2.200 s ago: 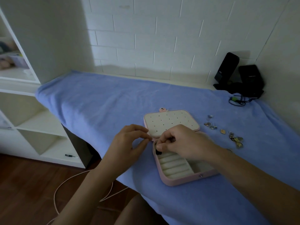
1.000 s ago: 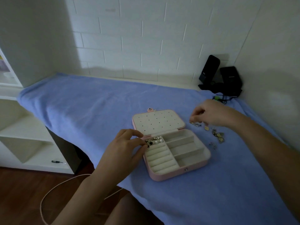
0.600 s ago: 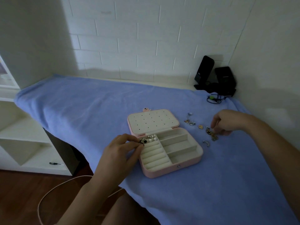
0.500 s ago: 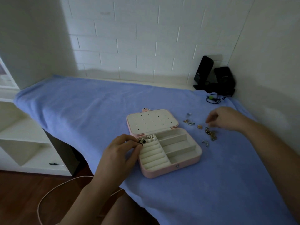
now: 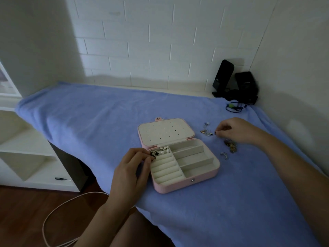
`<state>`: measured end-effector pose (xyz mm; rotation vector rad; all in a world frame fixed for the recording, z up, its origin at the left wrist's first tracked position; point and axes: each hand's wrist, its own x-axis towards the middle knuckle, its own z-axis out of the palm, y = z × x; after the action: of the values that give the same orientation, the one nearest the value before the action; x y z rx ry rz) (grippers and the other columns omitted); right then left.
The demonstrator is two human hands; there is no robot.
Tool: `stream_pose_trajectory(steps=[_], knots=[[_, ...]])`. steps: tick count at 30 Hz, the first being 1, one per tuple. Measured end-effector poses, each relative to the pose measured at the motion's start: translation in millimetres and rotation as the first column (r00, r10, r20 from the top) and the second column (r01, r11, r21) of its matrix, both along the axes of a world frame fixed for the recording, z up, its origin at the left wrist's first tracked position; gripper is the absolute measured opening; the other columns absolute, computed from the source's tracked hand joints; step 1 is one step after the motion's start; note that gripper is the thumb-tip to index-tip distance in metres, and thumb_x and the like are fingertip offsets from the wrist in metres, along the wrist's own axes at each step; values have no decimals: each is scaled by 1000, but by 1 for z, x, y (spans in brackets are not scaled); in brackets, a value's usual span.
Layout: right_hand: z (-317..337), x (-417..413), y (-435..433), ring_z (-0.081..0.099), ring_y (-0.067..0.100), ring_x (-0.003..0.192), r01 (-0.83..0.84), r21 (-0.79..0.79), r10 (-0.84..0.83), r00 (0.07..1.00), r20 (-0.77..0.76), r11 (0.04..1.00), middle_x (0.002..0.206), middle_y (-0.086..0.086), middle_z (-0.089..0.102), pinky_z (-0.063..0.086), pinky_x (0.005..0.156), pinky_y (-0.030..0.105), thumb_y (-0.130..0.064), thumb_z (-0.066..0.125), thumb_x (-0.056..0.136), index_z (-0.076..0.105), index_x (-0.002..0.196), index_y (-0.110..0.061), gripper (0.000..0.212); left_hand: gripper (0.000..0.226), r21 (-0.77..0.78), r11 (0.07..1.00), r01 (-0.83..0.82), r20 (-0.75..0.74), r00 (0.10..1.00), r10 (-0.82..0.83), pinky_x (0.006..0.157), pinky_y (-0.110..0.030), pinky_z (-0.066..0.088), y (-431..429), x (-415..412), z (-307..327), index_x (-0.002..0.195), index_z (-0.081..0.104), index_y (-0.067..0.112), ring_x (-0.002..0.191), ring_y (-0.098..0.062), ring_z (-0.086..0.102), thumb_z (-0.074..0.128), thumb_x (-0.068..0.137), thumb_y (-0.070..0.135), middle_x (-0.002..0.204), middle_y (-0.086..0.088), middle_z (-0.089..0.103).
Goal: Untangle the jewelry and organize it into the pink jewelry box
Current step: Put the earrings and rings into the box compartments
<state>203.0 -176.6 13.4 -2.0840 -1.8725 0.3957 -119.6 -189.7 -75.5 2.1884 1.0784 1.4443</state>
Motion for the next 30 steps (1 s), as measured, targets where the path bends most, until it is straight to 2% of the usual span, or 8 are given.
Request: stream_pose_trajectory(steps=[4, 7, 13, 17, 21, 23, 26, 30], knots=[[-2, -10, 1, 64, 15, 77, 4, -12, -5, 997, -80, 1000, 83, 3, 70, 47, 68, 19, -19, 57, 92, 69, 86, -4, 20, 34, 1, 1000, -3, 1, 1000, 3, 74, -19, 49, 0, 0, -1, 88, 67, 15, 93, 1, 57, 41, 93, 36, 100, 13, 56], [-3, -23, 3, 66, 13, 77, 11, -14, -13, 988, -157, 1000, 83, 1, 69, 51, 78, 32, -18, 49, 96, 65, 88, 3, 27, 32, 6, 1000, -3, -5, 1000, 3, 74, -19, 50, 0, 0, -2, 88, 67, 15, 92, 1, 57, 42, 93, 35, 101, 14, 56], [8, -53, 5, 65, 7, 69, -40, 73, 50, 988, -148, 997, 79, 0, 68, 49, 66, 19, -16, 48, 96, 67, 84, -5, 25, 32, 12, 1000, 20, -11, 1000, -20, 76, -19, 50, 1, -1, -1, 90, 67, 14, 93, -2, 58, 42, 94, 34, 102, 11, 56], [18, -84, 1, 65, 3, 60, -83, 101, 112, 937, -331, 991, 65, -12, 69, 48, 58, 10, -7, 54, 89, 73, 81, -5, 21, 30, 11, 999, 31, -11, 999, -31, 77, -18, 49, 1, -3, -1, 90, 67, 13, 94, -3, 58, 43, 94, 30, 102, 10, 57], [21, -112, -4, 66, 5, 60, -177, 48, 181, 899, -399, 983, 65, -24, 68, 47, 59, 9, -4, 58, 86, 74, 89, -1, 17, 29, 9, 999, 35, -24, 999, -35, 76, -21, 50, 2, -3, -1, 90, 68, 13, 94, -3, 58, 44, 94, 30, 102, 9, 57], [21, -124, -5, 65, 3, 62, -224, 19, 213, 893, -396, 974, 65, -19, 70, 46, 62, 8, -5, 60, 86, 74, 97, -6, 19, 30, 3, 999, 35, -26, 999, -35, 76, -21, 50, 2, -4, -1, 90, 68, 14, 95, -3, 58, 43, 94, 30, 102, 9, 57], [18, -136, -6, 67, 2, 67, -279, -19, 245, 873, -422, 960, 78, 2, 74, 48, 71, 8, -7, 61, 87, 69, 111, -12, 25, 30, 3, 999, 39, -43, 998, -39, 77, -20, 49, 2, -5, 0, 91, 67, 15, 95, -3, 57, 43, 94, 31, 103, 9, 56], [17, -140, -8, 69, 5, 73, -323, -39, 273, 855, -442, 946, 84, 2, 74, 47, 76, 8, -9, 61, 89, 65, 118, -15, 30, 28, -15, 999, 48, -75, 996, -49, 77, -18, 48, 2, -6, 2, 92, 67, 16, 96, -2, 56, 43, 94, 31, 104, 9, 56]])
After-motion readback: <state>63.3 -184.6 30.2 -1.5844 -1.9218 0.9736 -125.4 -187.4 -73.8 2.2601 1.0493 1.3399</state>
